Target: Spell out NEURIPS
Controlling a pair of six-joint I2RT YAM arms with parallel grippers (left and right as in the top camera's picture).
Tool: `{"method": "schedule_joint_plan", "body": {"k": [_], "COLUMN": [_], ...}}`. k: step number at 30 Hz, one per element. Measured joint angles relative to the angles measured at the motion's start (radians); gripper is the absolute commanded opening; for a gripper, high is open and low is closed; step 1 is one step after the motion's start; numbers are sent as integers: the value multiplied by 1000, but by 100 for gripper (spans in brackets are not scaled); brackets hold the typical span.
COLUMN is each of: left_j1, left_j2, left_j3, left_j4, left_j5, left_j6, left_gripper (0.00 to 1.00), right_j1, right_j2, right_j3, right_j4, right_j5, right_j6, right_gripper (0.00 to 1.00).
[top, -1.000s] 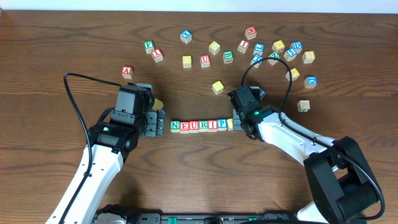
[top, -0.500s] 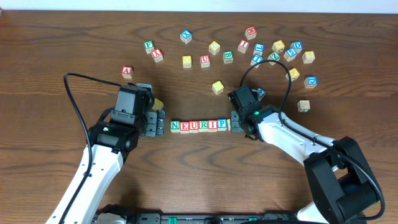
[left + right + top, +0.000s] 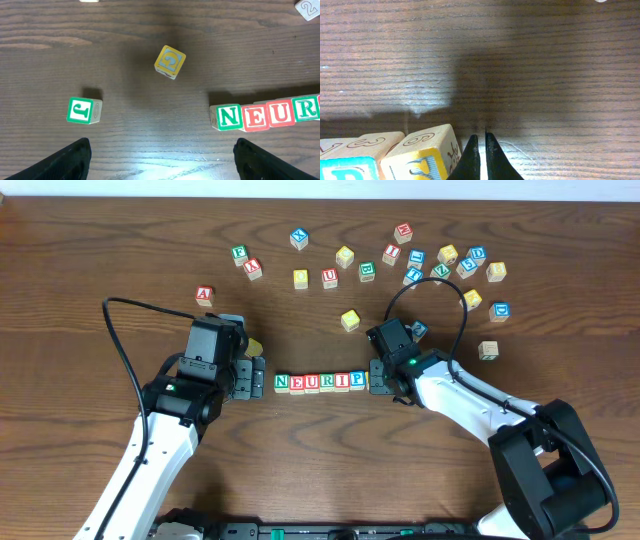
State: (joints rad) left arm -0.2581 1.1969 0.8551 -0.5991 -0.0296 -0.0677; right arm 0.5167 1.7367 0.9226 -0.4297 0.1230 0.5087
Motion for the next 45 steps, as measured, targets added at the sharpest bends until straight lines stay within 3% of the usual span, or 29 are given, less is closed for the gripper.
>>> {"method": "schedule_joint_plan", "body": {"k": [45], "left_j1": [0], "left_j2": [0], "left_j3": [0], "left_j4": [0], "left_j5": [0], "left_j6": [0], "left_gripper": [90], "right_j1": [39], "right_j2": [0], "right_j3": [0], "right_j4": [16], "right_j5": [-30], "right_j6": [7], "right_gripper": [1]}}
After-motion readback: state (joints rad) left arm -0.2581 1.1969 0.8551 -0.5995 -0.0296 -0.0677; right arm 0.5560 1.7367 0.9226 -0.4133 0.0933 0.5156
